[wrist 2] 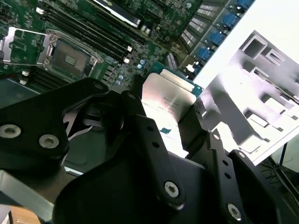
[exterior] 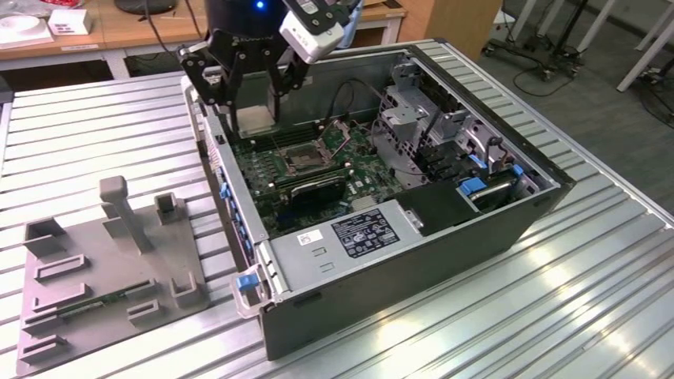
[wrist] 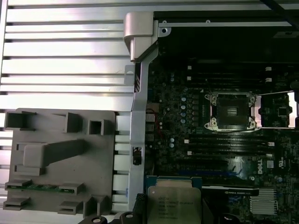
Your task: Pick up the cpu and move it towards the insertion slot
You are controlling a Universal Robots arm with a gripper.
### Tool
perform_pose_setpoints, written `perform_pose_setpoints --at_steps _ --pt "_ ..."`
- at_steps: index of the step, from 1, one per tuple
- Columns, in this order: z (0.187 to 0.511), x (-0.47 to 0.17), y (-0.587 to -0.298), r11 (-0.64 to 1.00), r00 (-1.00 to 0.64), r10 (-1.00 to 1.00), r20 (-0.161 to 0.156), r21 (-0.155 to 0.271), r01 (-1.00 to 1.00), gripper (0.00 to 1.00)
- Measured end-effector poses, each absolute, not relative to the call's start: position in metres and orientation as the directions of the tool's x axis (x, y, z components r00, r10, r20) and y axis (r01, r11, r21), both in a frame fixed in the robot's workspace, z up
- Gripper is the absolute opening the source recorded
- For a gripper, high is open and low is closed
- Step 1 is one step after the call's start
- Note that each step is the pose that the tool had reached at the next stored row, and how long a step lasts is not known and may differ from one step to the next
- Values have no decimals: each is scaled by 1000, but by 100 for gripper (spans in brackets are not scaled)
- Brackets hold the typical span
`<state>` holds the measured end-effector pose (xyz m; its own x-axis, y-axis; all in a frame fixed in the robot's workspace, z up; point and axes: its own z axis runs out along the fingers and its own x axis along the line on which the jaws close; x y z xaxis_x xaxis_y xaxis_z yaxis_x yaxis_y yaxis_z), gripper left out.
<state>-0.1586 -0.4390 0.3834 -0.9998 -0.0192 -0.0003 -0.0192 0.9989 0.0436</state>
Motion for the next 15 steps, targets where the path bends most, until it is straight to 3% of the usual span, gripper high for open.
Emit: perform_pose_setpoints --at_steps 15 --pt "383 -133 -439 999 -1000 -19 0 44 -19 55"
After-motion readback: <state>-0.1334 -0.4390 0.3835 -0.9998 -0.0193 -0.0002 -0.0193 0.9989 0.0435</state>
